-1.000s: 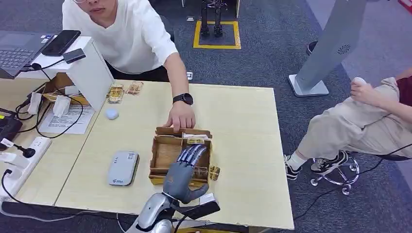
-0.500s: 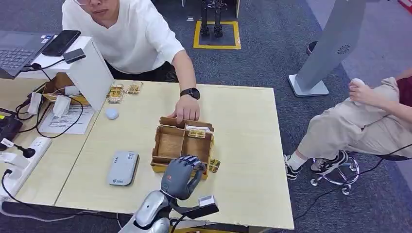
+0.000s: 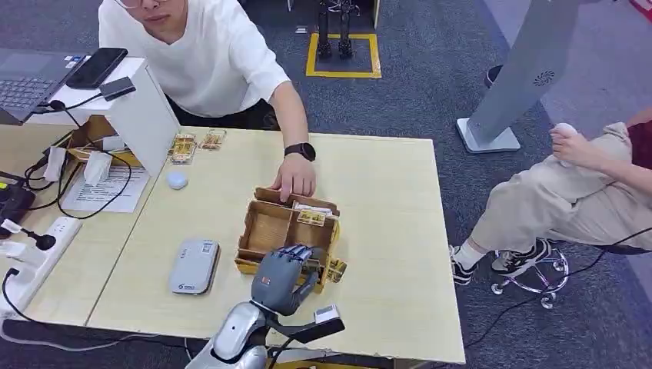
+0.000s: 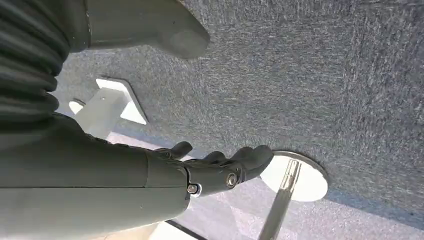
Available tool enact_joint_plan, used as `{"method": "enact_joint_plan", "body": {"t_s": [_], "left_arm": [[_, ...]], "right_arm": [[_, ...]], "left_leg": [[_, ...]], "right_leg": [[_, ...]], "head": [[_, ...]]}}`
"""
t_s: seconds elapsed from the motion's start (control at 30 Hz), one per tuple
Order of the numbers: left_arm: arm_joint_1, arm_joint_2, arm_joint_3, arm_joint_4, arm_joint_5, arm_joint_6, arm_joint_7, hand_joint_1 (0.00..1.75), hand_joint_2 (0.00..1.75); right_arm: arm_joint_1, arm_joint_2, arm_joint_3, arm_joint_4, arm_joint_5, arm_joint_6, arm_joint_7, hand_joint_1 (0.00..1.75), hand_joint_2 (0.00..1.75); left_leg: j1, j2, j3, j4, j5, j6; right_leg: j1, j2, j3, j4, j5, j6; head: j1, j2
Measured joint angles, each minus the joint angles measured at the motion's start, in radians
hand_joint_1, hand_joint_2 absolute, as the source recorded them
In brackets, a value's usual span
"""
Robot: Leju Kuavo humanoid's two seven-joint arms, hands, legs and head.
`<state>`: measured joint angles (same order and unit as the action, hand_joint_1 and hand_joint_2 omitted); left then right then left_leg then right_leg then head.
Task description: Pass the card to the sensor for recognition and then transmit it.
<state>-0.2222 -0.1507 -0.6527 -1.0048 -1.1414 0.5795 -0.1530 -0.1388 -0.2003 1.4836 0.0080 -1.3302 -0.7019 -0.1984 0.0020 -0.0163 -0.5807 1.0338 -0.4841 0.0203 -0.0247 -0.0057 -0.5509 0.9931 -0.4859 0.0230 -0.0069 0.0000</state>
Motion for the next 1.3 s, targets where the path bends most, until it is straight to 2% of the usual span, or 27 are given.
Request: {"method": "enact_joint_plan", "body": {"t_s": [0.47, 0.87, 0.97, 1.17, 1.3], "left_arm": [[0.01, -0.005, 0.0, 0.001, 0.005, 0.043, -0.003, 0.0, 1.75], [0.01, -0.004, 0.0, 0.001, 0.015, 0.053, -0.01, 0.0, 1.75], [0.01, -0.001, 0.0, 0.001, 0.021, 0.078, -0.02, 0.0, 1.75], [0.009, 0.003, 0.0, 0.002, -0.001, 0.076, -0.018, 0.0, 1.75], [0.005, 0.008, 0.0, 0.014, -0.049, 0.066, 0.011, 0.0, 1.75]], "right_arm": [[0.0, 0.002, 0.0, 0.0, -0.01, 0.0, -0.014, 0.0, 1.75], [0.0, 0.003, 0.0, 0.0, -0.011, 0.0, -0.015, 0.0, 1.75], [0.0, 0.004, 0.0, 0.0, -0.013, 0.0, -0.018, 0.0, 1.75], [0.0, 0.006, 0.0, 0.0, -0.012, 0.0, -0.019, 0.0, 1.75], [0.0, 0.008, 0.0, 0.0, -0.007, 0.0, -0.019, 0.0, 1.75]], "left_leg": [[0.0, 0.0, 0.0, 0.0, 0.0, 0.0], [0.0, 0.0, 0.0, 0.0, 0.0, 0.0], [0.0, 0.0, 0.0, 0.0, 0.0, 0.0], [0.0, 0.0, 0.0, 0.0, 0.0, 0.0], [0.0, 0.0, 0.0, 0.0, 0.0, 0.0]], "right_leg": [[0.0, 0.0, 0.0, 0.0, 0.0, 0.0], [0.0, 0.0, 0.0, 0.0, 0.0, 0.0], [0.0, 0.0, 0.0, 0.0, 0.0, 0.0], [0.0, 0.0, 0.0, 0.0, 0.0, 0.0], [0.0, 0.0, 0.0, 0.0, 0.0, 0.0]], "head": [[0.0, 0.0], [0.0, 0.0], [0.0, 0.0], [0.0, 0.0], [0.0, 0.0]]}}
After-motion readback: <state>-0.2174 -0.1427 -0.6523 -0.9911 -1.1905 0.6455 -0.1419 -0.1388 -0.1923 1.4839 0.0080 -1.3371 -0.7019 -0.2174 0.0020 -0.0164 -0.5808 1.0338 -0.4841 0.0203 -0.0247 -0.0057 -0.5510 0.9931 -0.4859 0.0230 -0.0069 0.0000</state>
